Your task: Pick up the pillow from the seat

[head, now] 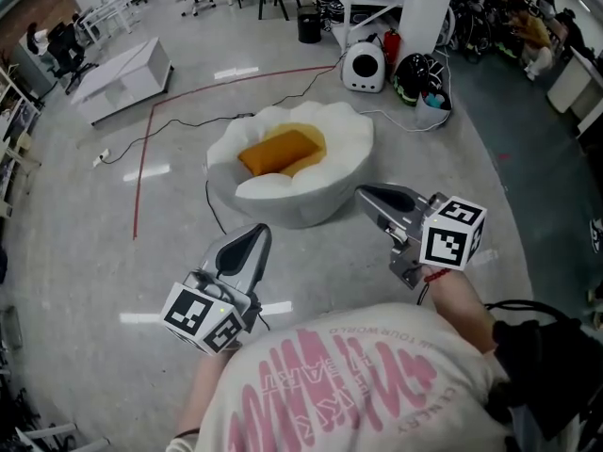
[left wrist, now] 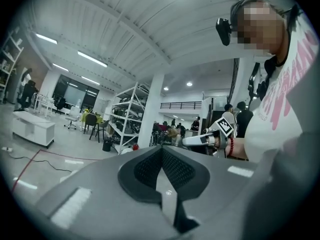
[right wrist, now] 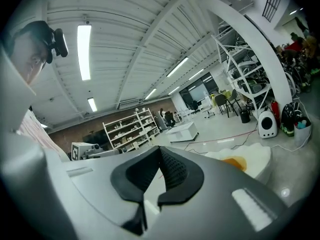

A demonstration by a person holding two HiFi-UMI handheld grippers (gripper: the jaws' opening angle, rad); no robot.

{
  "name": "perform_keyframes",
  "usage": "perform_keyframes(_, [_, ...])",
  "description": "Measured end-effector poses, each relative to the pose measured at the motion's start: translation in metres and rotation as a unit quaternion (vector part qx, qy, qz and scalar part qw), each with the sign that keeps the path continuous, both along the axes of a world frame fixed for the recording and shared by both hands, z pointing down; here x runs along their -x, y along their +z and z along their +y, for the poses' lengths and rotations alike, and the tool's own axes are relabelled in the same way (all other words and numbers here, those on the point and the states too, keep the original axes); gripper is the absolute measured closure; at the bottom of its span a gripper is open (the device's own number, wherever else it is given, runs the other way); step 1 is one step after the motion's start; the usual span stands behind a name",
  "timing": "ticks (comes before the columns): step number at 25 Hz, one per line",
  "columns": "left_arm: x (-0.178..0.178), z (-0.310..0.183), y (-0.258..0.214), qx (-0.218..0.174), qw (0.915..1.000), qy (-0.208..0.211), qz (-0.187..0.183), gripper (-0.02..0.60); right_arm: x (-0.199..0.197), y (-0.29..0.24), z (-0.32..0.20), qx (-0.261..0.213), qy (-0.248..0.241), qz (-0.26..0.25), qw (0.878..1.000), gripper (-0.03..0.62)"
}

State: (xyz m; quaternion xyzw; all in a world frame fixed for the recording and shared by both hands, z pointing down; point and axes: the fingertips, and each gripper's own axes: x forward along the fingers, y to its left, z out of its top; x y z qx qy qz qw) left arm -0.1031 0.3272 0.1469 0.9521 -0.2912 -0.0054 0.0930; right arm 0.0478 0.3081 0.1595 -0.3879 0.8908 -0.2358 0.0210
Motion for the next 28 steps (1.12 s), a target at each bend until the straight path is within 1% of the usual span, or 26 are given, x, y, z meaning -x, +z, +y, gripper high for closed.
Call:
perform_keyframes(5, [0.002, -0.025, 0.016, 0.016, 0.9996, -0.024, 0.0, 0.568, -0.005, 0.007, -0.024, -0.002, -0.01, -0.001, 1.0, 0.59])
perform_keyframes(9, [0.009, -0.038, 0.026, 0.031, 0.9985, -0.046, 0.001, 0.568, -0.007, 0.019, -0.042, 0.011, -0.015, -0.001, 1.0, 0.589])
perform_keyframes(17, [0.017, -0.052, 0.035, 0.041, 0.9966, -0.068, -0.023, 0.568, -0.004, 0.041, -0.067, 0.037, -0.018, -0.022, 0.999, 0.59])
perform_keyframes(21, [0.024, -0.087, 0.035, 0.041, 0.997, -0.062, -0.024, 0.568, 0.001, 0.041, -0.094, 0.034, -0.008, -0.022, 0.999, 0.59])
perform_keyframes(23, [0.026, -0.109, 0.034, 0.039, 0.9975, -0.053, -0.025, 0.568, 0.003, 0.038, -0.11, 0.031, 0.002, -0.01, 0.999, 0.59])
perform_keyframes(25, [0.026, -0.129, 0.031, 0.037, 0.9983, -0.042, -0.019, 0.568, 0.004, 0.034, -0.125, 0.026, 0.008, 0.003, 1.0, 0.591])
perform_keyframes(28, [0.027, -0.158, 0.018, 0.031, 0.9989, -0.029, -0.018, 0.568, 0.008, 0.025, -0.149, 0.021, 0.014, 0.014, 1.0, 0.59])
